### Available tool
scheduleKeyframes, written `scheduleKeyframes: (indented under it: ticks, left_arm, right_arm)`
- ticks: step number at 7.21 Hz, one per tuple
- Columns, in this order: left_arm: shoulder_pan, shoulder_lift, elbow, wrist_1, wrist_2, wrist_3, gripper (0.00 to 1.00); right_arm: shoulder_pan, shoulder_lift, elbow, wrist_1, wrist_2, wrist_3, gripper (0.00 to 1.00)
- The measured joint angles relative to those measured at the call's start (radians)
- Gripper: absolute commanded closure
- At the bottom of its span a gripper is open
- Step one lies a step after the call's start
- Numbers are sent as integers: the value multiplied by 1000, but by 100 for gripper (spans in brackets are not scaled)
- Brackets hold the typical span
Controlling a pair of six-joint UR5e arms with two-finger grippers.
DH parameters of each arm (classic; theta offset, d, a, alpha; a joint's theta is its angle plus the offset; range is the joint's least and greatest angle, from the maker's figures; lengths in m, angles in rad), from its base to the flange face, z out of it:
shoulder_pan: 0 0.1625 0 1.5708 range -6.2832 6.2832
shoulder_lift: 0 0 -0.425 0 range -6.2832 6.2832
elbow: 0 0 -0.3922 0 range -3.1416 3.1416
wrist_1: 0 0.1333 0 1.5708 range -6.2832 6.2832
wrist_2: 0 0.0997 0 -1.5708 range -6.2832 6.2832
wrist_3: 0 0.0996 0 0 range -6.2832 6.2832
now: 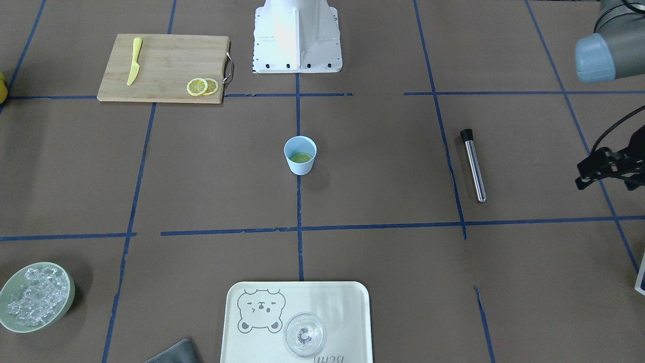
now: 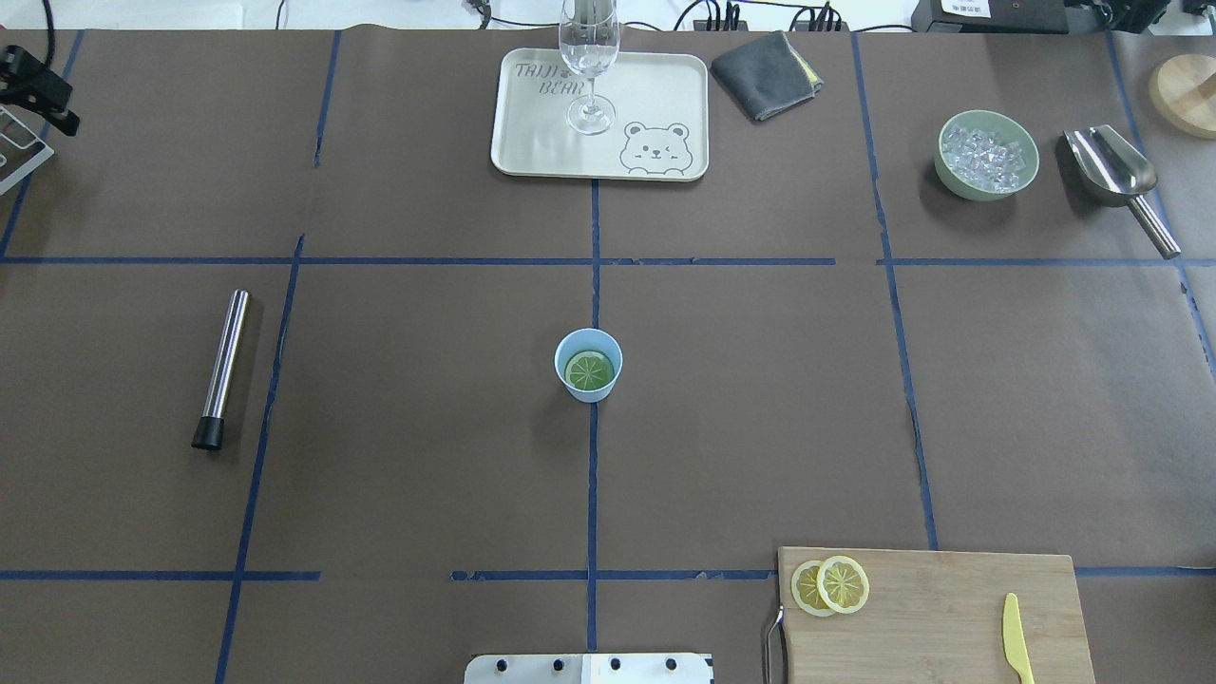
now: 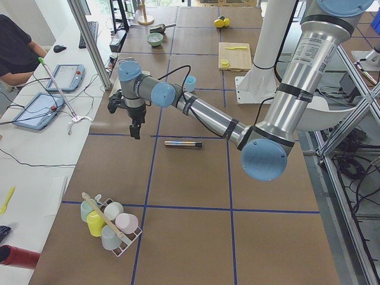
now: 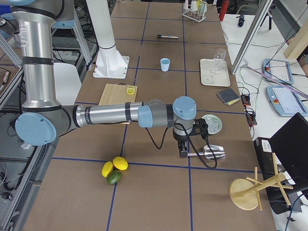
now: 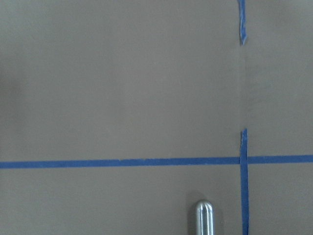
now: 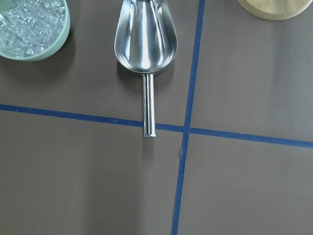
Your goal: Squeeze lemon into cup
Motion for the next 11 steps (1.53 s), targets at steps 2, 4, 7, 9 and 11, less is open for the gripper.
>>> scheduleKeyframes:
  ticks: [2,4,7,9,11]
  left_arm:
    - [-131,119,8,-5,-10,248,0]
    - [-226,217,5,-11,-14,358,0]
    - [-253,262,26,-75,-16,386,0]
    - [-253,309,55,-135,-17,386,0]
    - [-254,332,58,-147,-18,382,0]
  right_arm:
    - [1,-6,-3,-2,-1,1,0]
    - [0,-7,-6,-3,-1,2,0]
    - [0,-7,-3,-3,-1,2,0]
    - [0,-6,-4,-2,0,2,0]
    - [0,-7,-7,-1,0,2,0]
